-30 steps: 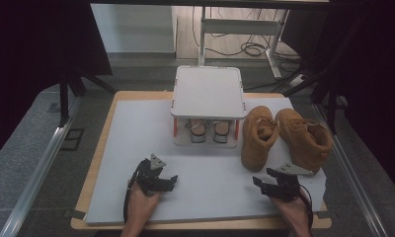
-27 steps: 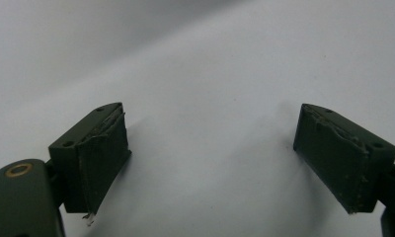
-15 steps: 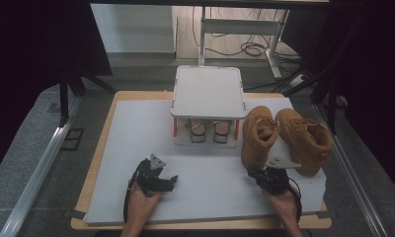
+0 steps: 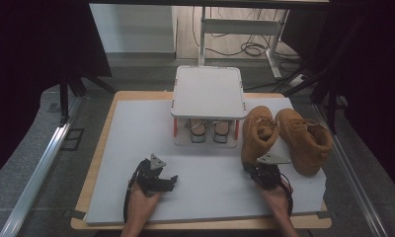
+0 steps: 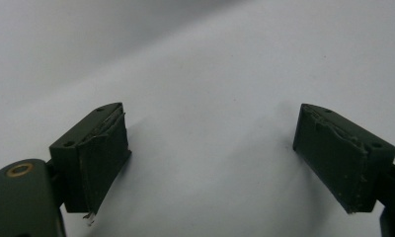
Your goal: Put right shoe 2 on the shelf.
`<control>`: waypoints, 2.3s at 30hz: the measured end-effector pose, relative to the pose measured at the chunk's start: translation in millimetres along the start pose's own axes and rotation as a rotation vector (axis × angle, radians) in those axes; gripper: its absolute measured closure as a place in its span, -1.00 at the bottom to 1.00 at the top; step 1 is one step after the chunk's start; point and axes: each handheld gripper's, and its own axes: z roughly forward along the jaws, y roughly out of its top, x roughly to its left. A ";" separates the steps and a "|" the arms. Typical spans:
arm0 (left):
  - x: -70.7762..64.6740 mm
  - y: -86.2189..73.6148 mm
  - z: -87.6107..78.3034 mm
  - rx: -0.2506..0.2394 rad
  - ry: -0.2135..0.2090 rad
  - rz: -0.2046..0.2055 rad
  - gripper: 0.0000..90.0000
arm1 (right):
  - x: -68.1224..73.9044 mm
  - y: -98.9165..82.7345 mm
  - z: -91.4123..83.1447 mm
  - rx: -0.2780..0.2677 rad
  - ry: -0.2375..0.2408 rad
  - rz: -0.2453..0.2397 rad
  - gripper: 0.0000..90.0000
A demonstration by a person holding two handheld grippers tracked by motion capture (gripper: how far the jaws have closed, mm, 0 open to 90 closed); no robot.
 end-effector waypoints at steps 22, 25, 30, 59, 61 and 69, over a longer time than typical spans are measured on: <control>0.0 0.0 0.1 0.000 0.000 0.000 -0.70 | -15.9 -7.2 -15.9 0.024 -0.021 -0.019 0.99; 0.0 0.0 0.1 0.000 0.000 0.000 -0.70 | -20.0 -9.5 -19.7 0.025 -0.019 -0.013 0.99; 0.1 0.0 0.1 0.000 0.000 0.000 -0.70 | -23.0 -11.5 -23.8 0.029 -0.031 -0.010 1.00; -0.1 0.0 0.0 0.000 0.000 0.001 -0.70 | -40.8 -24.6 -47.7 0.027 -0.092 0.045 0.76; -0.1 -0.1 0.0 0.000 0.000 0.001 -0.70 | -39.5 -25.2 -52.7 0.019 -0.097 0.052 0.62; -0.1 -0.1 0.0 0.000 0.000 0.002 -0.70 | -43.6 -25.1 -71.6 -0.015 -0.091 0.120 0.08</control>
